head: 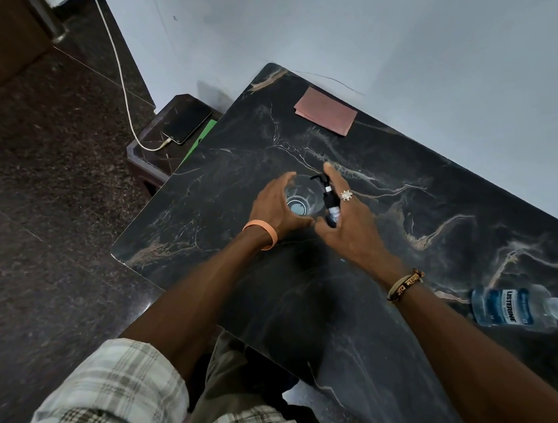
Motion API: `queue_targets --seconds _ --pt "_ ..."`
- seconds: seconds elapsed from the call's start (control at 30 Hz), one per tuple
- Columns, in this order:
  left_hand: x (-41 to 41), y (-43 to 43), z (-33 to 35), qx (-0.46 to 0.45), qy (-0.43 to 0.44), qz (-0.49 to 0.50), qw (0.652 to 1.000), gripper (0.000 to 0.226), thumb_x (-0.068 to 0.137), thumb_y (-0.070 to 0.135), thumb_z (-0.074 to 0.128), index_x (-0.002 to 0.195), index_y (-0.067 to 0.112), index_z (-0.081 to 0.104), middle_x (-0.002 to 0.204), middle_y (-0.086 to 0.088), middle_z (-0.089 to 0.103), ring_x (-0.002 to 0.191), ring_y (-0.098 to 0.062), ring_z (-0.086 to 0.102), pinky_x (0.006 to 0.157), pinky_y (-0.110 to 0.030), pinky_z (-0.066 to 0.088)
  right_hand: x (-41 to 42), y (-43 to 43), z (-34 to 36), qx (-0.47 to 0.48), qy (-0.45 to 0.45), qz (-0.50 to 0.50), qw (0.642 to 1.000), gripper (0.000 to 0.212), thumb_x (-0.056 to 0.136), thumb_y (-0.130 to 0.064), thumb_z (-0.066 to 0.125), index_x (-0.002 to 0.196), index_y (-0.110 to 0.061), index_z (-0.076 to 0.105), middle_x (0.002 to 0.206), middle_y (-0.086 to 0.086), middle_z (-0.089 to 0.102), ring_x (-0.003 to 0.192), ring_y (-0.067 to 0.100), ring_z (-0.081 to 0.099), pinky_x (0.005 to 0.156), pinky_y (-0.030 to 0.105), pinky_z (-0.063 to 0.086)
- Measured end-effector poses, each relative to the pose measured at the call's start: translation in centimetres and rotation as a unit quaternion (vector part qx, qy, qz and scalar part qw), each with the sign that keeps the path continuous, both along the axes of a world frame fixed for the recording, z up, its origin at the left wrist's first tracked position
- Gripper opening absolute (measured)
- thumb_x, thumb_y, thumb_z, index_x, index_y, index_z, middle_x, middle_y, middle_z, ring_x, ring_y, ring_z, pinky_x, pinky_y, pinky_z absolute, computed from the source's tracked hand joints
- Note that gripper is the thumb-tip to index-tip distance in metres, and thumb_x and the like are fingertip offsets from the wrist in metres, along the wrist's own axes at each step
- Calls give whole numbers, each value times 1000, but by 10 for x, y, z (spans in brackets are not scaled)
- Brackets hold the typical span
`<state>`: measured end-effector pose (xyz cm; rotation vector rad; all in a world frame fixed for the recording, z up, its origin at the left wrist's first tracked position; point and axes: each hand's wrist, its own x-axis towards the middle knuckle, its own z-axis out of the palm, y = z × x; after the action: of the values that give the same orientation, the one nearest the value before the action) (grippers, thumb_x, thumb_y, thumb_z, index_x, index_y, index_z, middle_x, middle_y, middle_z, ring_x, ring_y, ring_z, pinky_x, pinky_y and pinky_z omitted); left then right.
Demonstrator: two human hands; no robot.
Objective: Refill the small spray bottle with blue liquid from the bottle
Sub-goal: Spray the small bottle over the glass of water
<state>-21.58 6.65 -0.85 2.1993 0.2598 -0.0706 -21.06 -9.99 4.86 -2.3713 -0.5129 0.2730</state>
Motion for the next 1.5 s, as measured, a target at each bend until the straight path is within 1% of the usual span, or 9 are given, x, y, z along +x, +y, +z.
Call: queue_targets --seconds 0.3,0.43,0.53,0.7,1.0,1.1,1.27,1.37,1.5 --pt "-11 2 4 -12 4 -49 999 131 55 31 90 151 26 1 153 -11 20 141 -29 26 113 -46 32 -6 -5 5 48 9 51 997 97 89 -6 64 155 -31 -2 162 6 21 144 12 28 113 19 23" --pt "-26 5 13 -3 -94 20 995 115 64 33 85 151 11 13 154 -15 23 142 -29 21 115 -42 20 -10 -18 8 62 -14 21 998 100 87 -7 70 158 -30 2 157 -13 21 138 -12 20 108 3 18" --pt "-33 1 25 30 -184 9 983 90 70 19 75 146 6 28 145 -16 37 134 -29 35 113 -45 31 -13 -33 11 63 -32 -6 997 105 84 -10 76 158 -30 4 147 -18 27 128 -27 17 99 -6 19" --pt "-23 -48 52 -45 -162 -115 979 58 77 -4 59 131 13 53 120 -6 61 100 -15 62 85 -39 55 -16 -63 19 96 -21 -78 992 107 78 -16 82 157 -30 11 158 -12 25 136 -4 26 109 23 25" --pt "-11 -143 59 -239 29 -215 947 59 73 -26 44 117 7 65 108 -6 71 101 -12 68 92 -41 55 -34 -130 17 126 -7 -203 971 96 67 -12 88 148 -28 40 143 -1 53 127 11 52 104 28 46" --pt "-18 -165 54 -243 39 -229 942 64 69 -27 41 116 7 66 104 -3 72 98 -7 68 86 -29 56 -43 -150 11 128 -1 -235 964 100 63 -7 90 146 -33 40 135 -3 58 118 7 54 98 23 48" --pt "-32 -189 39 -229 51 -222 946 65 71 -26 45 113 18 68 96 3 74 94 -10 70 85 -31 57 -57 -173 0 93 -1 -265 960 98 61 -7 91 144 -31 45 129 2 60 118 10 54 98 28 48" --pt "-43 -199 31 -216 64 -220 949 61 71 -25 45 112 12 69 97 2 74 90 -8 70 82 -29 57 -71 -181 -9 110 4 -261 959 92 60 -3 88 141 -25 51 119 -11 63 108 1 58 92 20 51" --pt "-62 -209 22 -203 105 -211 951 58 72 -27 45 114 5 67 100 -2 71 89 -2 68 77 -16 55 -88 -185 -25 85 29 -284 955 50 62 -2 85 108 -15 68 92 -2 72 86 13 69 77 40 60"
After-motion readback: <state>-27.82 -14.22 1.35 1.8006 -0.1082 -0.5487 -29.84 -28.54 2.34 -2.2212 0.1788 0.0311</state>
